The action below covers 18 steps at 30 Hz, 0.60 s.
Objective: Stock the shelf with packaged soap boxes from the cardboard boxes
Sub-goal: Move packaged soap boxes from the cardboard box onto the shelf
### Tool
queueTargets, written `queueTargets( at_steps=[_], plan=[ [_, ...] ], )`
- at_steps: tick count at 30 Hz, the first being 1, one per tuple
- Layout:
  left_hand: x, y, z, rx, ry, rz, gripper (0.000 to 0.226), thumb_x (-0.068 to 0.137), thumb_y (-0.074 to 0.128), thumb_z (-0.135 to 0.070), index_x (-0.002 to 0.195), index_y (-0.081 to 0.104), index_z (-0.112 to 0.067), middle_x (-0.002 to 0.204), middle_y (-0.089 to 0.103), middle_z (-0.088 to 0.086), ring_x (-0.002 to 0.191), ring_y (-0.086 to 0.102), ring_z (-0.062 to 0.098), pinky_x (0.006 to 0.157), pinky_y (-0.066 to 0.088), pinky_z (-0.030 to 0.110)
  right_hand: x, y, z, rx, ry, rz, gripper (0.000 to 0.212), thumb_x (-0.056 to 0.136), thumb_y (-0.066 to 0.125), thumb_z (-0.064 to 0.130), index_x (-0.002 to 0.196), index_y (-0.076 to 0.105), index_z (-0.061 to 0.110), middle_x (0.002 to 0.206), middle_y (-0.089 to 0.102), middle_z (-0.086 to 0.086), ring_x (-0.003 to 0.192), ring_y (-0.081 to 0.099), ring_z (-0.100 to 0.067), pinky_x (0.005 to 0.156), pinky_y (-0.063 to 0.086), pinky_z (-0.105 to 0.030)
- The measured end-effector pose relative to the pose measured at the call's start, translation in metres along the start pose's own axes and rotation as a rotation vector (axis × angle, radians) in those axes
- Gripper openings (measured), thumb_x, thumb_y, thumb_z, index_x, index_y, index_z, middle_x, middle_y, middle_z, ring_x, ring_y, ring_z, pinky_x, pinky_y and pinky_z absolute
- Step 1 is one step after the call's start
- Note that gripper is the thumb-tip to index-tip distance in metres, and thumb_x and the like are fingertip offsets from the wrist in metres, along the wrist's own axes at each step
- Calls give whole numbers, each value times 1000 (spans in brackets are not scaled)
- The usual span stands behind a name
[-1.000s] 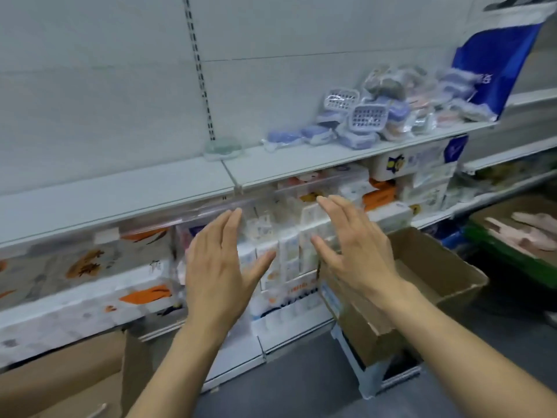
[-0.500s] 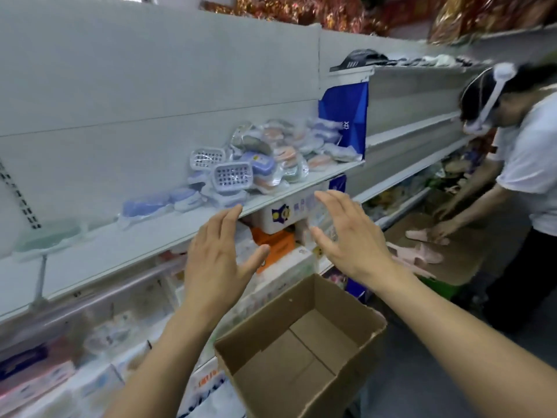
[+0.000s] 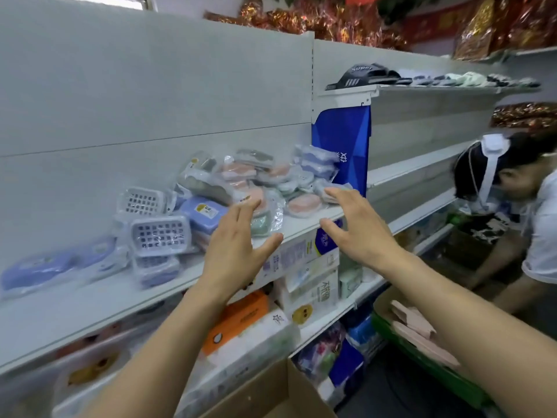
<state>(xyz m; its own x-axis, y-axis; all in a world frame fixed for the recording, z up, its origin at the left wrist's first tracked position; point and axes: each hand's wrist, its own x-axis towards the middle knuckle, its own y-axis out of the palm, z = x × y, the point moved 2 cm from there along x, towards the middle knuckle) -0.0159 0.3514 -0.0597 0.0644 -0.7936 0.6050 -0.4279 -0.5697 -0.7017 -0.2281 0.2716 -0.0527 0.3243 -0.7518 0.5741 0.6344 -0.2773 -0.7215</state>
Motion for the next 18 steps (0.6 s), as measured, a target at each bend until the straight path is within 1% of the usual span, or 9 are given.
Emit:
queueTargets(
  at_steps=[3, 5, 7, 8, 10, 13, 15, 18],
  plan=[
    [39, 25, 3, 20, -28, 3, 69, 89, 61, -49, 147, 35, -24, 144, 42, -4, 132, 39, 13, 105, 32, 26, 50, 8, -44, 32, -1, 25, 56, 94, 55, 38, 145, 34, 26, 146, 37, 5, 133, 37, -17, 104, 40, -42],
    [64, 42, 5, 43, -38, -10, 68, 89, 62, -47, 147, 36, -24, 143, 43, -5, 131, 40, 12, 103, 30, 23, 86, 16, -76, 41, -3, 43, 57, 94, 54, 39, 145, 35, 26, 146, 38, 3, 131, 39, -19, 104, 40, -46],
    [94, 61, 7, 82, -65, -23, 68, 89, 63, -46, 148, 35, -25, 143, 43, -4, 132, 39, 14, 104, 31, 26, 128, 27, -110, 40, -10, 64, 56, 93, 55, 41, 144, 36, 27, 144, 39, 2, 130, 41, -22, 103, 40, -50],
    [112, 72, 9, 105, -80, -37, 68, 89, 64, -45, 147, 36, -25, 143, 44, -3, 131, 39, 15, 105, 32, 28, 150, 33, -128, 39, -15, 80, 55, 92, 55, 42, 143, 37, 27, 144, 40, 2, 129, 41, -22, 101, 41, -50],
    [151, 96, 13, 154, -102, -75, 68, 88, 66, -43, 146, 37, -25, 141, 46, -1, 130, 41, 18, 104, 32, 29, 196, 45, -161, 46, -21, 114, 54, 93, 54, 41, 143, 37, 27, 146, 38, 3, 128, 40, -22, 97, 44, -47],
    [215, 129, 21, 206, -158, -117, 69, 87, 68, -42, 145, 38, -20, 142, 45, 3, 132, 39, 21, 108, 31, 32, 261, 65, -205, 49, -25, 153, 52, 93, 53, 39, 142, 39, 25, 147, 37, 3, 132, 36, -22, 91, 47, -44],
    [256, 146, 32, 255, -221, -111, 72, 86, 68, -43, 147, 36, -19, 145, 40, 6, 135, 36, 23, 111, 29, 36, 300, 79, -228, 16, -31, 198, 53, 93, 53, 40, 141, 38, 24, 146, 37, 0, 133, 32, -23, 91, 47, -45],
    [309, 160, 57, 454, -269, -114, 84, 81, 71, -46, 150, 31, -19, 153, 31, 10, 140, 29, 29, 116, 25, 41, 348, 101, -252, -49, -62, 249, 61, 93, 54, 43, 145, 33, 21, 148, 33, -4, 134, 29, -28, 96, 41, -45]
  ],
)
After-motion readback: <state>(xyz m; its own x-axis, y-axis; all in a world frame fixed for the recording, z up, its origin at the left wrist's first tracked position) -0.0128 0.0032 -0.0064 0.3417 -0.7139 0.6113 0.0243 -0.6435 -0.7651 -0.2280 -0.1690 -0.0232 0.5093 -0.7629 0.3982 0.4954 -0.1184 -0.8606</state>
